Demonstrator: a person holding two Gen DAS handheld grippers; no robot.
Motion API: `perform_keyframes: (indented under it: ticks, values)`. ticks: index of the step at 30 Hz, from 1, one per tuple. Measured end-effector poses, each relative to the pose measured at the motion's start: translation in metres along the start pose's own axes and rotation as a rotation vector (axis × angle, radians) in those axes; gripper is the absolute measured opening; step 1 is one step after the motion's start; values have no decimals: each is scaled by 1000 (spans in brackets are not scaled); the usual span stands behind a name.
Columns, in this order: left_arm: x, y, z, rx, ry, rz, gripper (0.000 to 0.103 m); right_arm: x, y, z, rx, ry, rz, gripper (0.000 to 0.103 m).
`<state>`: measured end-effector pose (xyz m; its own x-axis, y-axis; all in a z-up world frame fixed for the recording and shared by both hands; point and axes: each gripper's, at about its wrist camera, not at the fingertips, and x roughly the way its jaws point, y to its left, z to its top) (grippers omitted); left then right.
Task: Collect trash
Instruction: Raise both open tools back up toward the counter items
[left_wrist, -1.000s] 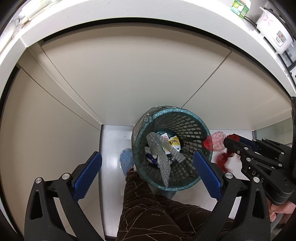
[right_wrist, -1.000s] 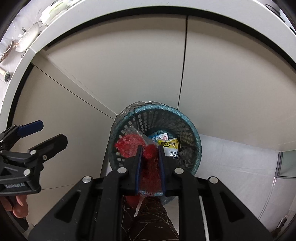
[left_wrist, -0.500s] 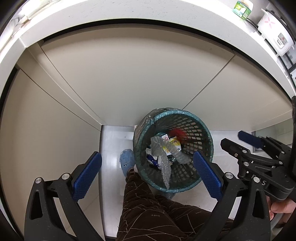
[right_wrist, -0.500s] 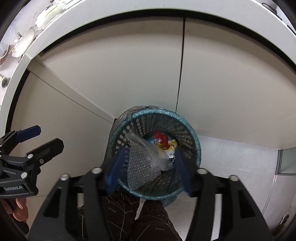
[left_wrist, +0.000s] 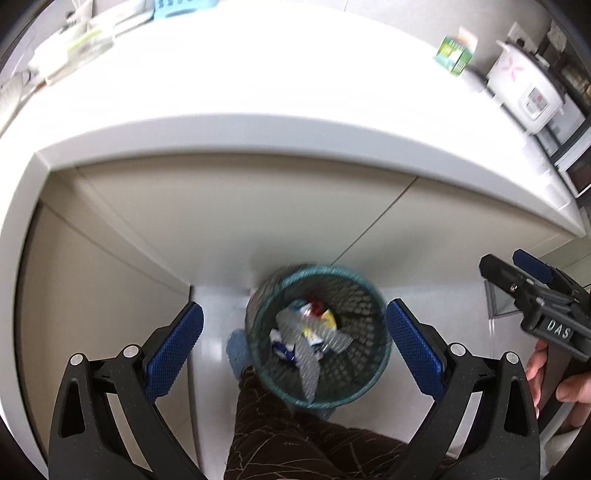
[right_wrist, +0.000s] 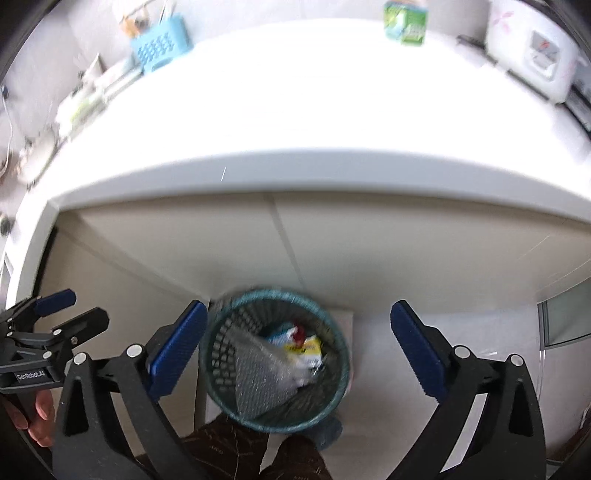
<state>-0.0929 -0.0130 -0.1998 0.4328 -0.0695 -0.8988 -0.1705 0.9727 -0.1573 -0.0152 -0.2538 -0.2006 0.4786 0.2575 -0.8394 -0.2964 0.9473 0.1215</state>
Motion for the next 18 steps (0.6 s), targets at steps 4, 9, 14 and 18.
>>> perform_keyframes:
  ticks: [4, 9, 14, 18]
  values:
    - [-24, -20, 25, 20, -53, -18, 97, -29, -19, 26, 19, -81, -33, 95]
    - [-47, -43, 64, 47, -108, -27, 97, -60, -38, 69, 29, -153, -69, 95]
    - [-60, -56, 113, 74, -150, -28, 97, -79, -62, 111, 59, -204, -107, 95]
    - [-59, -60, 159, 95, -174, -41, 97, -82, -75, 144, 93, -239, -145, 95]
